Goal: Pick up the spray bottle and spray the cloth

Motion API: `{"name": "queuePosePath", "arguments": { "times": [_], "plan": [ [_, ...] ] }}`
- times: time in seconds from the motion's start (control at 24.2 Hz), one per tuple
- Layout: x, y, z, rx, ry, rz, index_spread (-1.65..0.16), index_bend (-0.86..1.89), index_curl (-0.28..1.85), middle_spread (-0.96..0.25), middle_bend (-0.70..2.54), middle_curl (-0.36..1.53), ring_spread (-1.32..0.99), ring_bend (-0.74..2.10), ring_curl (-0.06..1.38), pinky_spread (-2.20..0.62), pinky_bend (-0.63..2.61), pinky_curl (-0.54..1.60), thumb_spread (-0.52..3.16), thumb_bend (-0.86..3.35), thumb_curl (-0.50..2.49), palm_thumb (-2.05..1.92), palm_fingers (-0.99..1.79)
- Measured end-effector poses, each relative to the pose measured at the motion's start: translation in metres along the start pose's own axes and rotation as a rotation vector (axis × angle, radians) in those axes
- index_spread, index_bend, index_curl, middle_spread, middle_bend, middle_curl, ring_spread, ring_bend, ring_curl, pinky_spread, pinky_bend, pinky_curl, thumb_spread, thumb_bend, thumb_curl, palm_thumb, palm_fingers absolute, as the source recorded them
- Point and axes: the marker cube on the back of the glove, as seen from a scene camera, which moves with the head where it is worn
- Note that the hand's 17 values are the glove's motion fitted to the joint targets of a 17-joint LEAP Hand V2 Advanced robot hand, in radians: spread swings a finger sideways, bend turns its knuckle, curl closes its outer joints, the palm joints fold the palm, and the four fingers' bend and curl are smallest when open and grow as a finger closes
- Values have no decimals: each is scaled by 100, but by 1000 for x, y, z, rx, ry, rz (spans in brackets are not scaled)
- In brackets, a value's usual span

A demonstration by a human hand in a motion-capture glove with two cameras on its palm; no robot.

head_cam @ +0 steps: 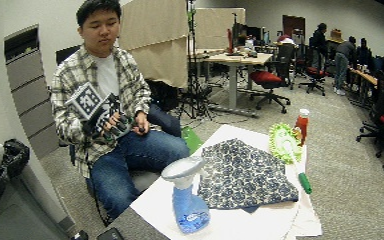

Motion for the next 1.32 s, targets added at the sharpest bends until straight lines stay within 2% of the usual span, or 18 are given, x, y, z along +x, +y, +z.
{"name": "queuePosePath", "arguments": {
  "times": [0.25,0.45,0.66,0.78,0.95,1.32],
  "plan": [
    [61,-85,10,36,-246,5,-21,14,25,3,25,31,2,44,28,20,25,28,115,19,41,72,49],
    [117,-162,44,205,-482,84,-21,15,26,3,20,31,0,44,30,18,27,30,113,18,44,77,48],
    [147,-218,57,296,-740,146,-21,16,27,2,20,32,0,43,30,17,26,31,109,17,46,84,50],
    [156,-241,58,318,-859,177,-21,20,29,1,21,33,-1,42,30,16,23,31,105,17,48,89,58],
    [154,-263,60,311,-896,149,-22,19,31,-2,28,36,-5,45,31,15,13,27,100,15,50,92,73],
    [144,-294,66,185,-962,50,-25,13,31,-7,28,38,-11,48,35,9,24,30,86,9,53,99,95]
  ]
}}
